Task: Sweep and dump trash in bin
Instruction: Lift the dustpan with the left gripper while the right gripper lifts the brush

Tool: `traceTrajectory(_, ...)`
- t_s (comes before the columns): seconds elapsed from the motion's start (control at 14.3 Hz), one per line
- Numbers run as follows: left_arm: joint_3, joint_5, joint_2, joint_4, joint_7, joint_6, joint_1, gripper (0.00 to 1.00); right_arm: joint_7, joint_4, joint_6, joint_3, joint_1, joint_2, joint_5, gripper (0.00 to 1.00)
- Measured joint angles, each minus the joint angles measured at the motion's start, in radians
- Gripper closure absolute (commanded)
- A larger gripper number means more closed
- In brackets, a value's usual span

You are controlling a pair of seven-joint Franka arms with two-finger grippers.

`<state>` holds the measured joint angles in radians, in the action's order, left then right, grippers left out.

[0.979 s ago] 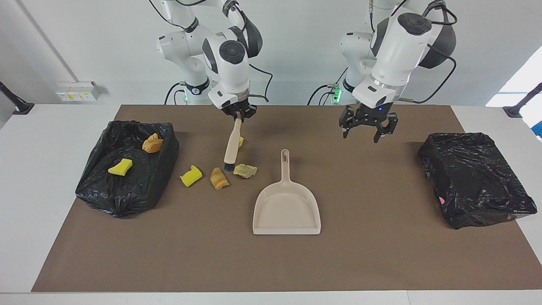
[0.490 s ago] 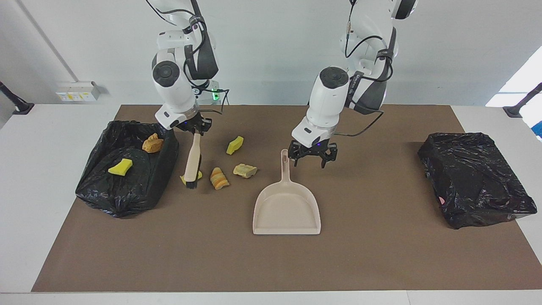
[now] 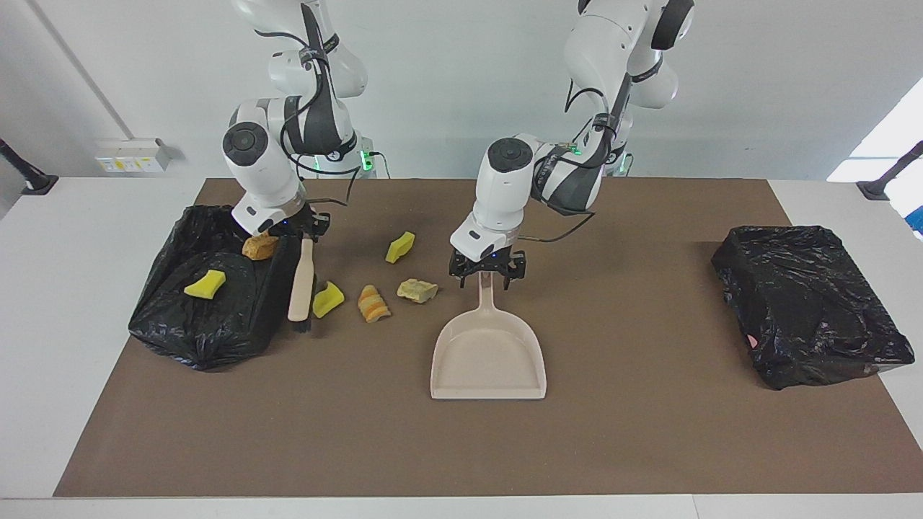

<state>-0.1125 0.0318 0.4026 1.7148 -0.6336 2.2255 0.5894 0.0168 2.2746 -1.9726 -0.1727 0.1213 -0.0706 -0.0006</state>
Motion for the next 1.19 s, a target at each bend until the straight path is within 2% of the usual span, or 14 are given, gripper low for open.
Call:
traceTrajectory(0.21,0.0,0.004,0.006,0.02,0.0,-0.003,0.015,0.0,0.0,0.013,-0.002,-0.002,0.0,0.023,-0.01,1.0)
traceTrajectory(0.28,0.001,0.005,0.007,0.029,0.0,-0.003,0.024,0.15,0.0,0.014,-0.004,-0.003,0.0,0.032,-0.013,1.0)
traceTrajectory(0.35,0.002,0.006,0.007,0.033,-0.002,-0.005,0.03,0.43,0.0,0.014,-0.006,-0.006,-0.002,0.039,-0.014,1.0)
traceTrajectory(0.42,0.003,0.007,0.007,0.034,-0.006,-0.007,0.034,0.8,0.0,0.014,-0.006,-0.01,-0.008,0.043,-0.014,1.0)
traceTrajectory(0.49,0.004,0.008,0.006,0.033,-0.01,-0.008,0.034,1.0,0.0,0.014,-0.007,-0.012,-0.025,0.044,-0.014,1.0)
traceTrajectory(0.7,0.02,0.02,-0.003,0.023,-0.013,-0.02,0.032,1.0,0.015,0.014,-0.007,-0.015,-0.105,0.046,-0.012,1.0)
traceTrajectory(0.98,0.028,0.151,-0.02,0.014,-0.009,-0.047,0.028,1.0,0.024,0.01,-0.01,-0.018,-0.189,0.056,0.06,1.0)
traceTrajectory(1.19,0.032,0.19,-0.066,0.008,0.096,-0.103,0.002,1.0,0.055,0.003,-0.01,-0.018,-0.25,0.056,0.111,1.0)
